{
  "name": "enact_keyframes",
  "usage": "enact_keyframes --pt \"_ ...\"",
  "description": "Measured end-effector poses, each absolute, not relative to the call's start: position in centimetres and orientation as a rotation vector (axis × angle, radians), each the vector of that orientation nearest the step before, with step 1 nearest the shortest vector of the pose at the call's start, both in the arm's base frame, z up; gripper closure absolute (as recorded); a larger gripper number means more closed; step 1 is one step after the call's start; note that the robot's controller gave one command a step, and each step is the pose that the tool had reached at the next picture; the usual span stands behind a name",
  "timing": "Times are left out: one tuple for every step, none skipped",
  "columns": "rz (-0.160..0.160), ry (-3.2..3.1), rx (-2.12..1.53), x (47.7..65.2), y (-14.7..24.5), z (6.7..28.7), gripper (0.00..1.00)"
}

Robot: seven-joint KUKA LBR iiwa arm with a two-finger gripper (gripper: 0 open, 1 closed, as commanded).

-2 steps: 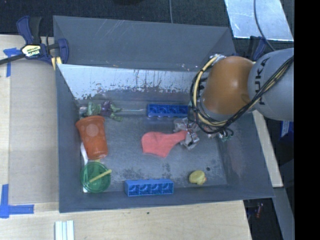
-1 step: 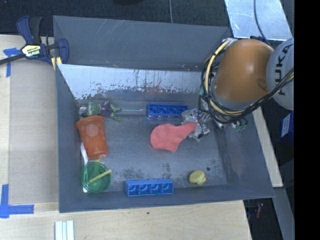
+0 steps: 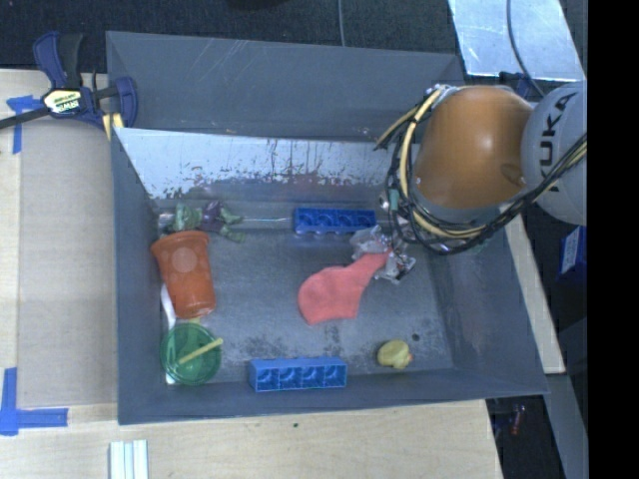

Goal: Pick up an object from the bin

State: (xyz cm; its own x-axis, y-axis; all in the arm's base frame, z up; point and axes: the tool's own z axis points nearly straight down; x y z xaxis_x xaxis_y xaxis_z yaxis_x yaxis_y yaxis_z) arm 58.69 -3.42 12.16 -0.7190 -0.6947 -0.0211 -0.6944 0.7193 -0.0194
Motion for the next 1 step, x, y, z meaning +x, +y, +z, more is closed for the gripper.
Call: enact_keyframes --pt "-0.031 2.709 -1.519 61.35 -7.36 6.89 1.00"
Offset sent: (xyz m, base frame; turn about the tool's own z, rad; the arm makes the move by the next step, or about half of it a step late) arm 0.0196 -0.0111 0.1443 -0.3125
